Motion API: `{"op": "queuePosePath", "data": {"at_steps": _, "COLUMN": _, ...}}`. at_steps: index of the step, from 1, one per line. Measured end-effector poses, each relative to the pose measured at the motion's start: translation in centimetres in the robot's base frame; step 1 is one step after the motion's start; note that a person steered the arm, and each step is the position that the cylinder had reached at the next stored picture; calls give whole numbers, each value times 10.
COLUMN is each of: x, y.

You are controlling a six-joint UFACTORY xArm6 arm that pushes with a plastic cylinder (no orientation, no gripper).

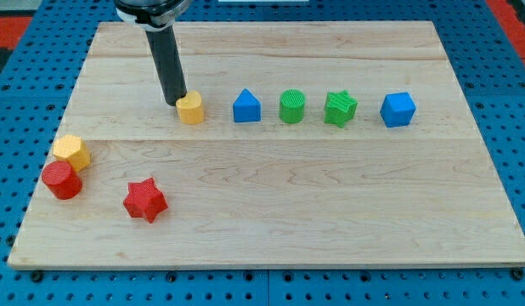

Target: Move the red star to the left side of the yellow heart

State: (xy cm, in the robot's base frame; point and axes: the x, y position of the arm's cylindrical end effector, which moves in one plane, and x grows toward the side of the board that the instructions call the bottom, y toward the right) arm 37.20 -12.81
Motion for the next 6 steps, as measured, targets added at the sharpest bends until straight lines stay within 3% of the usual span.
{"op": "queuePosePath", "data": {"at_steps": 2, "x": 52, "y": -45}}
{"op": "queuePosePath", "data": {"at_steps": 5, "x": 68, "y": 14}}
{"op": "queuePosePath", "data": {"at_steps": 6, "x": 133, "y": 54}}
